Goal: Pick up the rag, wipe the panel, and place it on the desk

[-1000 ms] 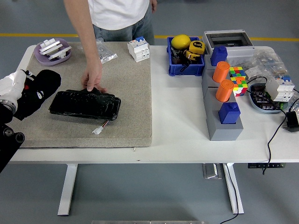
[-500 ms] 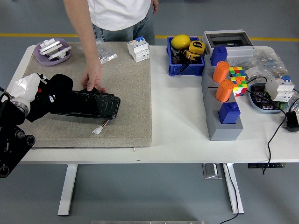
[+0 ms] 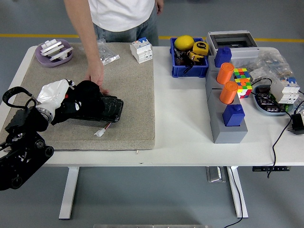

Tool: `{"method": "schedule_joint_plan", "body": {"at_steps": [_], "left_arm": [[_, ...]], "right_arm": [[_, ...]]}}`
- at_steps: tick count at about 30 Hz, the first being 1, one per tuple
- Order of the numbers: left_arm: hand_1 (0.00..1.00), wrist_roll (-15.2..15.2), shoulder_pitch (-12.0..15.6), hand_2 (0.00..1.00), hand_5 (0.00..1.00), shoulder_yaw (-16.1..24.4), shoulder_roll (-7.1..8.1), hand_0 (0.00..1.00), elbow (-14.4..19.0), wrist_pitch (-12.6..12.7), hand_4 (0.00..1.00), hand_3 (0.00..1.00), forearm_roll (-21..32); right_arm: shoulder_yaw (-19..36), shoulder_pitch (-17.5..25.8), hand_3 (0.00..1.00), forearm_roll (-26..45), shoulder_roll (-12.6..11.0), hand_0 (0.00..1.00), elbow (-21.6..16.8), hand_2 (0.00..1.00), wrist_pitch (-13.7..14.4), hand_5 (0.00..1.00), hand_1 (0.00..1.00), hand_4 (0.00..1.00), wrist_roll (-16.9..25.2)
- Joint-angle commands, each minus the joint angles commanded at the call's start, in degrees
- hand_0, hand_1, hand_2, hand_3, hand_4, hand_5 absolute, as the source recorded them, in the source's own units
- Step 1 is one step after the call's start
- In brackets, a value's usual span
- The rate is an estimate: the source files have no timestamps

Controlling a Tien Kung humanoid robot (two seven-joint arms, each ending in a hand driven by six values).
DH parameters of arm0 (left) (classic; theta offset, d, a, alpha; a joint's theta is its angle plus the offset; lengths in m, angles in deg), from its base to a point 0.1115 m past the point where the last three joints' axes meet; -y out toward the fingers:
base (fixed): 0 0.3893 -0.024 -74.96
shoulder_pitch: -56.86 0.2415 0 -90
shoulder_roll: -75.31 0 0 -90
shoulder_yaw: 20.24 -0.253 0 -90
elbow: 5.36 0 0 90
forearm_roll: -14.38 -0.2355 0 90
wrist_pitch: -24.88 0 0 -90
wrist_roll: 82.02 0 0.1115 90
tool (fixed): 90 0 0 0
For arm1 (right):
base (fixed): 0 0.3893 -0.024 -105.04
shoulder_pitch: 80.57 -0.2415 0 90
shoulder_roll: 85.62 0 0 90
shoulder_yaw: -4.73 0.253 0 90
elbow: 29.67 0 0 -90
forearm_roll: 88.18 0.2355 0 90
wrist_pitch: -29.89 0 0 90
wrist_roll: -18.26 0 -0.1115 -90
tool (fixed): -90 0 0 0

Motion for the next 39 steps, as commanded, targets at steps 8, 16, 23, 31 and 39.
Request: {"method": "schedule_joint_plan", "body": {"at_steps": [8, 16, 23, 31, 39], "left_arm": [[0.39, 0.14, -1.42, 0.543, 0.002, -5.41, -1.03, 0.244, 1.53, -0.62, 0.46, 0.506, 1.15], [0.391, 0.39, -1.44, 0.543, 0.002, -8.13, -2.32, 0.245, 4.24, -0.59, 0.455, 0.507, 2.05], [0.392, 0.52, -1.11, 0.54, 0.002, -8.96, -3.45, 0.246, 4.42, -0.31, 0.453, 0.509, 2.11], [0.392, 0.55, -0.64, 0.54, 0.002, -7.26, -3.43, 0.246, 2.66, 0.19, 0.452, 0.512, 2.08], [0.389, 0.87, -0.17, 0.538, 0.002, -4.09, -2.49, 0.246, 0.3, 0.14, 0.457, 0.51, 1.17]], "right_arm": [[-0.05, -0.21, 0.558, -0.51, -0.01, 0.761, -0.08, 0.611, -0.07, 0.481, 0.596, 0.967, 0.0], [-0.67, 0.06, 0.559, -0.14, -0.04, 0.762, 0.09, 0.611, -0.63, 0.482, 0.596, 0.967, -0.23], [-0.73, 0.06, 0.559, -0.22, -0.01, 0.763, 0.06, 0.611, -0.73, 0.481, 0.596, 0.968, -0.36], [-0.81, -0.02, 0.56, -0.35, 0.14, 0.764, -0.04, 0.612, -0.82, 0.484, 0.596, 0.971, -0.42], [-0.62, 0.02, 0.561, -0.69, 0.15, 0.767, -0.13, 0.612, -0.92, 0.485, 0.596, 0.973, -0.53]]}}
